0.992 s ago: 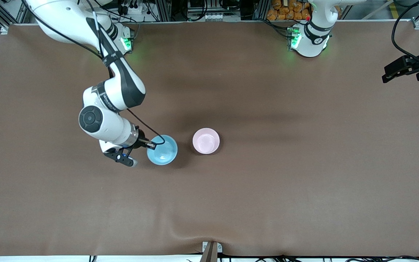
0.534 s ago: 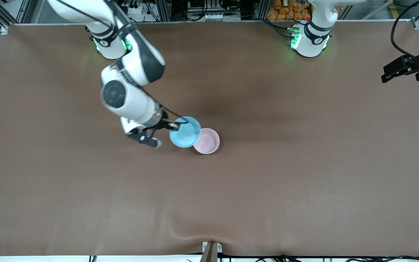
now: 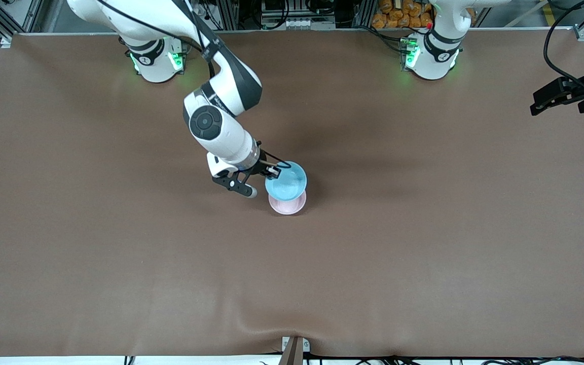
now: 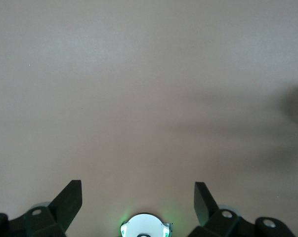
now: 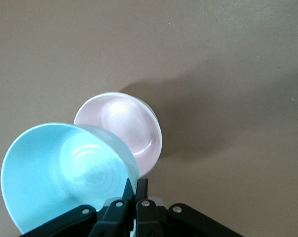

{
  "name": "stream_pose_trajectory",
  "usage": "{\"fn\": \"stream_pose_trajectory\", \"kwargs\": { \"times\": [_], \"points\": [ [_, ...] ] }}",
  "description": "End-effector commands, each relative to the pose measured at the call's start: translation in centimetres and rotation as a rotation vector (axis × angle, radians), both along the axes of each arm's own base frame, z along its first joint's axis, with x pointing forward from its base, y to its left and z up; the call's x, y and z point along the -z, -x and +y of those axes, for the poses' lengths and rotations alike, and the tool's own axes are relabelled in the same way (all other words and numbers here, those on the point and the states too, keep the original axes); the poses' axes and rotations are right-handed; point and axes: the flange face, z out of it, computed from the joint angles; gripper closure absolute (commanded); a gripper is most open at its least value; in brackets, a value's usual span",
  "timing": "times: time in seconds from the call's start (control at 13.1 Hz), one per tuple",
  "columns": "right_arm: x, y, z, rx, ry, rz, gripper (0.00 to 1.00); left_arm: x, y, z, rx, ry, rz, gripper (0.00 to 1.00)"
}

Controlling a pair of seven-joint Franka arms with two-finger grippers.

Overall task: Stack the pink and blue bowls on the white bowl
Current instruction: 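Lower the blue bowl into the pink bowl and open the right gripper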

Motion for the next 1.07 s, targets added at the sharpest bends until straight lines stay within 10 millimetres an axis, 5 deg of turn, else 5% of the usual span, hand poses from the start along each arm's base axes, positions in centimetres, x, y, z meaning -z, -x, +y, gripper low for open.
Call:
{"fn": "stream_pose_trajectory", "kwargs": {
  "times": [0.0,0.99],
  "points": [
    [2.0,1.3,-0.5,0.026,-0.005,-0.037,1.00,-0.3,0.2,-0.2,0.022,0.010,-0.006,0.00],
    [5.9,1.1,0.1,0.000,0.020,-0.063,1.00,-0.1,0.2,0.0,0.017,0.017,-0.002,0.00]
  ]
}}
